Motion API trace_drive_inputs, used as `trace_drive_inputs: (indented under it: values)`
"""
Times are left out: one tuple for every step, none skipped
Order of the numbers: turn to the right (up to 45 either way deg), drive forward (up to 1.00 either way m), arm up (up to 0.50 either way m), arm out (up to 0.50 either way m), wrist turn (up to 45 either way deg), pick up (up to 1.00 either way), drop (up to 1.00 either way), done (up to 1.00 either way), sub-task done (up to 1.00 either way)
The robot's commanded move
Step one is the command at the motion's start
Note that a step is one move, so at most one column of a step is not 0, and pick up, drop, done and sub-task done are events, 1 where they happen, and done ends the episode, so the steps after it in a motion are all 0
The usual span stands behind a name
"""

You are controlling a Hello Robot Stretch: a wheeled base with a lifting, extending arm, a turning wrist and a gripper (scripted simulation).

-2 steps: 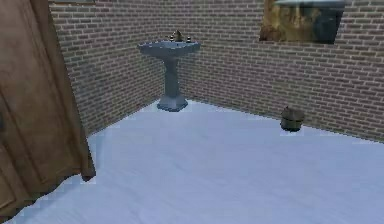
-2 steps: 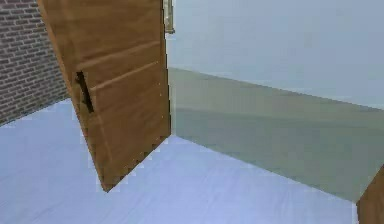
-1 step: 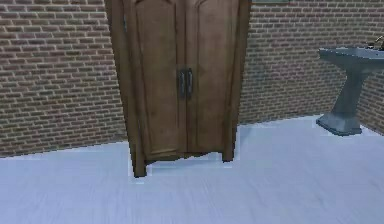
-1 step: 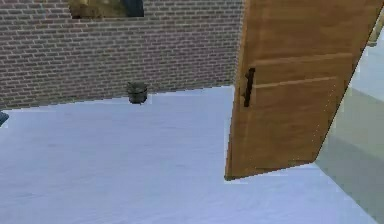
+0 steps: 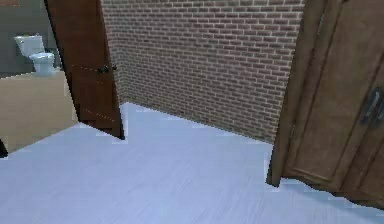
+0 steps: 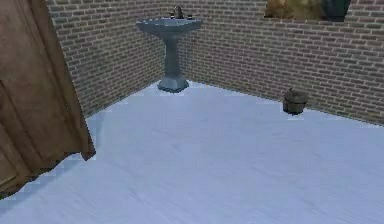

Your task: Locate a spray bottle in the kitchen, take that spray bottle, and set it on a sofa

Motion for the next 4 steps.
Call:
trace_drive_inputs:
  values:
    - [-39.0,0.0,0.0,0.0,0.0,0.0,0.0,0.0,0.0]
    - [0.0,1.0,0.0,0.0,0.0,0.0,0.0,0.0,0.0]
    - [0.0,1.0,0.0,0.0,0.0,0.0,0.0,0.0,0.0]
    - [0.0,1.0,0.0,0.0,0.0,0.0,0.0,0.0,0.0]
